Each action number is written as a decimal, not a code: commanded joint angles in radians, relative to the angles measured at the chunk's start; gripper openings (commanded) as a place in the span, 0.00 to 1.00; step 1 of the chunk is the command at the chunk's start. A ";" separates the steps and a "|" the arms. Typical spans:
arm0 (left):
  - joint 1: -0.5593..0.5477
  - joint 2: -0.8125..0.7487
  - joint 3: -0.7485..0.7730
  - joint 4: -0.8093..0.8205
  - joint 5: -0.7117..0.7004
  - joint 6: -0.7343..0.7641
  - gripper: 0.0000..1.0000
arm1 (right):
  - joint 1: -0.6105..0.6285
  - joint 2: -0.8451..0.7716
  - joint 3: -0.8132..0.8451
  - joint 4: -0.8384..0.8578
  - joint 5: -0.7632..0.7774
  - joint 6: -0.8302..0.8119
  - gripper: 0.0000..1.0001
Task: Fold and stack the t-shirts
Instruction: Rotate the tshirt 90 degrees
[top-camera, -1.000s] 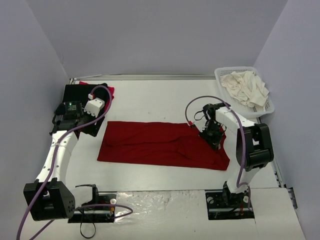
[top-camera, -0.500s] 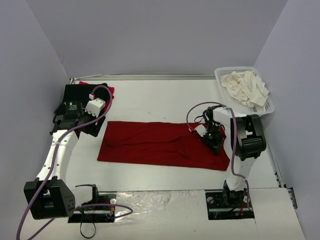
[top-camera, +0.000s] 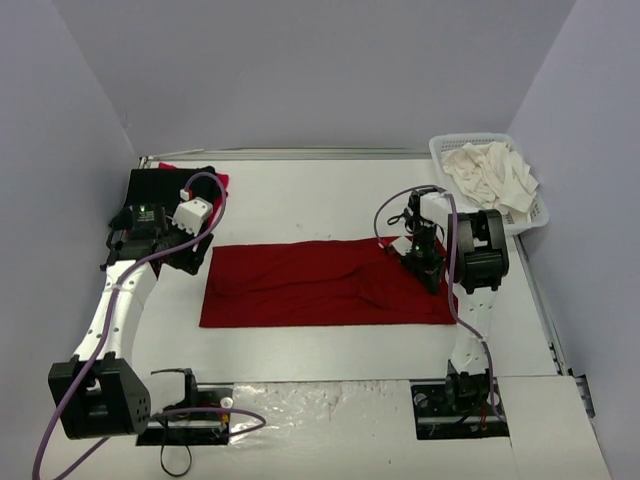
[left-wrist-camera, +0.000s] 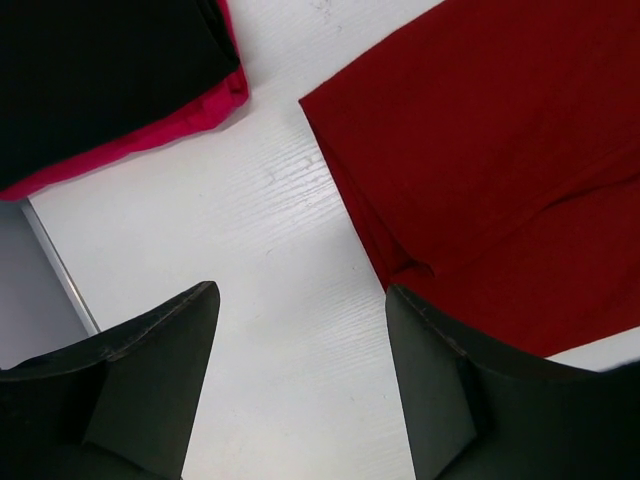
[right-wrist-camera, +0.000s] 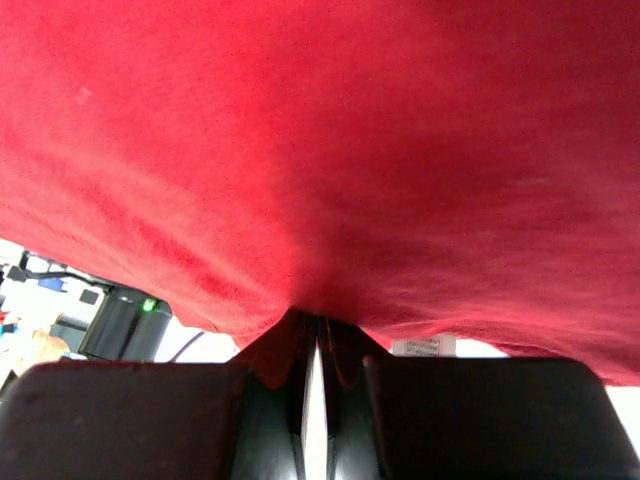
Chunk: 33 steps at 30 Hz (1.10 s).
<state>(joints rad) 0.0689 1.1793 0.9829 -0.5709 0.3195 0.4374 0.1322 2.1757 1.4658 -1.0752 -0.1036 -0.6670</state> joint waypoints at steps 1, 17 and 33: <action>0.009 -0.026 0.008 0.048 -0.023 0.009 0.66 | -0.011 0.131 0.187 0.124 0.016 -0.037 0.00; 0.069 0.098 0.003 0.115 -0.108 0.015 0.66 | 0.107 0.478 0.971 0.447 0.013 -0.077 0.00; 0.078 0.109 0.010 0.106 -0.115 0.014 0.66 | 0.104 0.323 0.867 0.882 0.100 0.056 0.00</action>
<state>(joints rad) 0.1398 1.2991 0.9684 -0.4686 0.2039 0.4454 0.2428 2.6255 2.3474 -0.2787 -0.0513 -0.6502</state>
